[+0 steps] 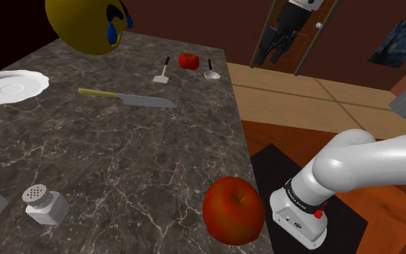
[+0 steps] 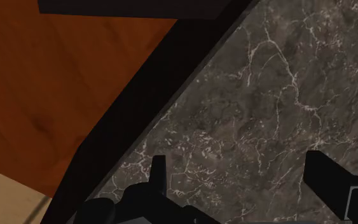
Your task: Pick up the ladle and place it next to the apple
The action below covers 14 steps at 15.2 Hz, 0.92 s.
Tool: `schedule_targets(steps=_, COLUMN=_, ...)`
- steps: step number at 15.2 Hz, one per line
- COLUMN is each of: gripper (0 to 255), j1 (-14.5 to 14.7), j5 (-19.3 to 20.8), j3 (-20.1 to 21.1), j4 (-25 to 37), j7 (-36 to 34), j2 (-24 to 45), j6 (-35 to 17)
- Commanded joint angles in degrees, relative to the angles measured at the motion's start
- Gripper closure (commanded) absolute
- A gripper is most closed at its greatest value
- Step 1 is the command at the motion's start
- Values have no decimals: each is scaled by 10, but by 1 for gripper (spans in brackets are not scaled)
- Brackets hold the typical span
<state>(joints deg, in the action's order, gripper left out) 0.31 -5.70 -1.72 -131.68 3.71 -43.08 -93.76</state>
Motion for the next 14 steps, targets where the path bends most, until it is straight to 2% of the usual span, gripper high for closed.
schedule_targets(steps=1, gripper=0, j1=0, j5=0, j3=0, j4=0, j7=0, j2=0, j6=0)
schedule_targets(steps=7, gripper=0, j1=-20, j5=-5, j3=20, j4=24, j7=-67, j2=111, j6=-96)
schedule_targets(steps=14, gripper=0, j1=-43, j5=2, j3=34, j4=86, j7=-146, j2=251, j6=-182)
